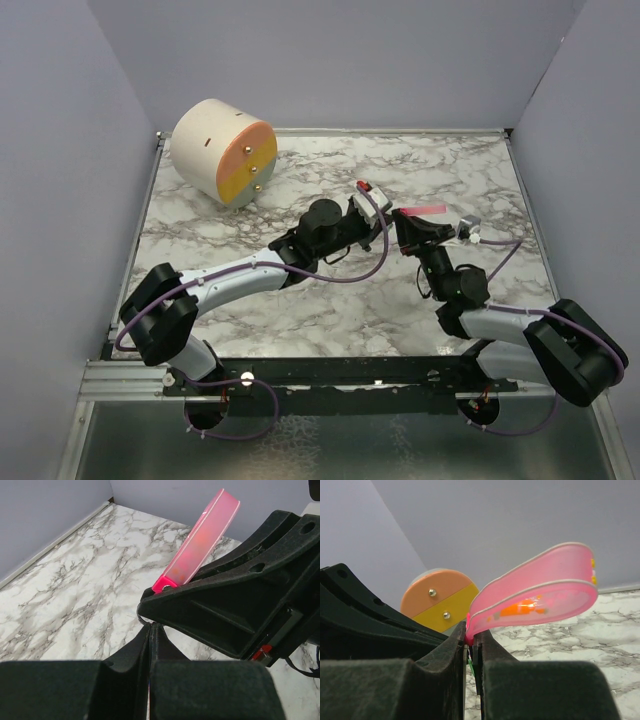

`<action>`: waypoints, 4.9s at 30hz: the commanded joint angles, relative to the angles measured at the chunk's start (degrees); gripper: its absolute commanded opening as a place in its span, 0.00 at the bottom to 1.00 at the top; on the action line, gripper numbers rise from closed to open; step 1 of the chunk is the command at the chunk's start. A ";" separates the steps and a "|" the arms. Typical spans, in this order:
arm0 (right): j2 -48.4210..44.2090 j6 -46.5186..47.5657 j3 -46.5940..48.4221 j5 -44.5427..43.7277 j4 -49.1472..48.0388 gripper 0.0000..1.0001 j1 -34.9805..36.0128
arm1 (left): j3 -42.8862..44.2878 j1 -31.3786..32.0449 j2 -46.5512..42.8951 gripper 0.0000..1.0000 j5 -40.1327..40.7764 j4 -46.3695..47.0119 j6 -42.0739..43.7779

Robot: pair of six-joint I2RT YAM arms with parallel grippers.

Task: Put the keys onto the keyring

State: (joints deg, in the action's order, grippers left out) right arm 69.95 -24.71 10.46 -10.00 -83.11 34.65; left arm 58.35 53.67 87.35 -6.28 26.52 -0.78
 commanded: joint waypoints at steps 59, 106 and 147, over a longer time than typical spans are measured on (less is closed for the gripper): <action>-10.88 5.42 -1.76 13.49 -15.87 0.01 0.24 | -14.08 -1.99 -12.13 0.40 -7.58 18.24 -0.71; -10.79 3.97 -2.54 16.22 -16.47 0.01 0.24 | -11.02 -4.03 -4.24 0.38 -13.97 27.94 -6.15; -11.51 3.18 -3.65 15.55 -15.68 0.01 0.19 | -9.63 -4.07 -3.01 0.00 -15.31 30.08 -7.84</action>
State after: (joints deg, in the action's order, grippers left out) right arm 59.44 -21.19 7.73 4.73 -83.20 34.52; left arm 47.09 49.52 84.95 -21.06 53.12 -8.36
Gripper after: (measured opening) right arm 0.073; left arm 0.016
